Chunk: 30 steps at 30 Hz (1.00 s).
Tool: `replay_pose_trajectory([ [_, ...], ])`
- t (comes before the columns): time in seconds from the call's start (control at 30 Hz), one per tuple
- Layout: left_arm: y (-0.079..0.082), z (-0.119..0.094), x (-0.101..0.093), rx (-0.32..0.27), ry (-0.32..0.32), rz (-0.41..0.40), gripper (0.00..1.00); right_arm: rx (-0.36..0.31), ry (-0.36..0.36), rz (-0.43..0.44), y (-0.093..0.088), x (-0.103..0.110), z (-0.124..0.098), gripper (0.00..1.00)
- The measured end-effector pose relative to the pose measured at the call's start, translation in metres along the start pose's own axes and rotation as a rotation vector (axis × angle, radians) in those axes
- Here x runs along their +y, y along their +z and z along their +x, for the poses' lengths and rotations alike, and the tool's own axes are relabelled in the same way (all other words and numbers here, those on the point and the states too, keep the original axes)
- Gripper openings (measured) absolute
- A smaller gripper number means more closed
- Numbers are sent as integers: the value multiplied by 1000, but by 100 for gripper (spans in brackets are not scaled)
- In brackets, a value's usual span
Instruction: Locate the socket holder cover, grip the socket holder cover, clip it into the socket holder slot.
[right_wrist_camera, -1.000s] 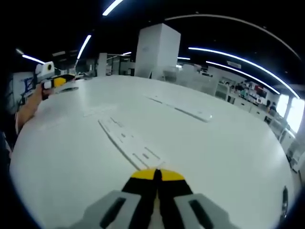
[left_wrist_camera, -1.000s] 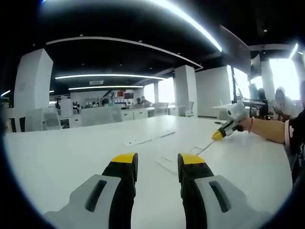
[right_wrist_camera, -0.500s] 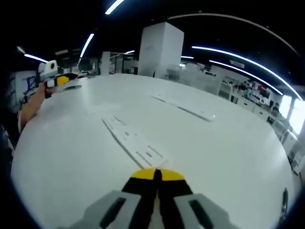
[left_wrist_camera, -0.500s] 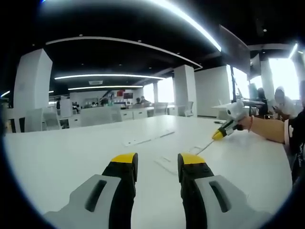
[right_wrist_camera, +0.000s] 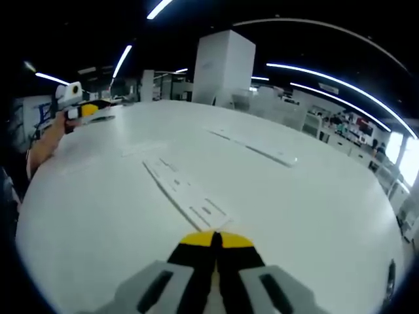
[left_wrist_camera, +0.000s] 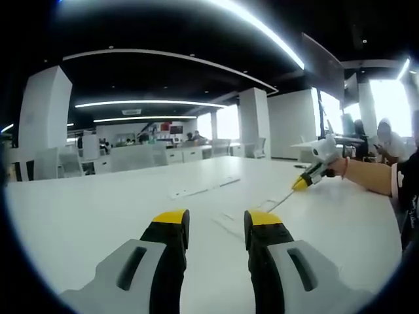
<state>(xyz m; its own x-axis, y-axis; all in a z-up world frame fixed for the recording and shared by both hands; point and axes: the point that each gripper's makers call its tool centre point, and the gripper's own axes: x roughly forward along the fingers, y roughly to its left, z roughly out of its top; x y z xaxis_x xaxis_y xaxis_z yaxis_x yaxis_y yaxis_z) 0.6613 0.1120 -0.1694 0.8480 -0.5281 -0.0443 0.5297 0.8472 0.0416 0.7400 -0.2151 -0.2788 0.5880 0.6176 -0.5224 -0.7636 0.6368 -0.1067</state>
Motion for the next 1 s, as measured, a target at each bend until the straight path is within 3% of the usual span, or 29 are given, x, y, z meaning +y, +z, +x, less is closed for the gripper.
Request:
replay_pose_trajectory([
  [1.0,-1,1,-3,5,-2,2,34,5,28,-13,1,3,-1,4],
])
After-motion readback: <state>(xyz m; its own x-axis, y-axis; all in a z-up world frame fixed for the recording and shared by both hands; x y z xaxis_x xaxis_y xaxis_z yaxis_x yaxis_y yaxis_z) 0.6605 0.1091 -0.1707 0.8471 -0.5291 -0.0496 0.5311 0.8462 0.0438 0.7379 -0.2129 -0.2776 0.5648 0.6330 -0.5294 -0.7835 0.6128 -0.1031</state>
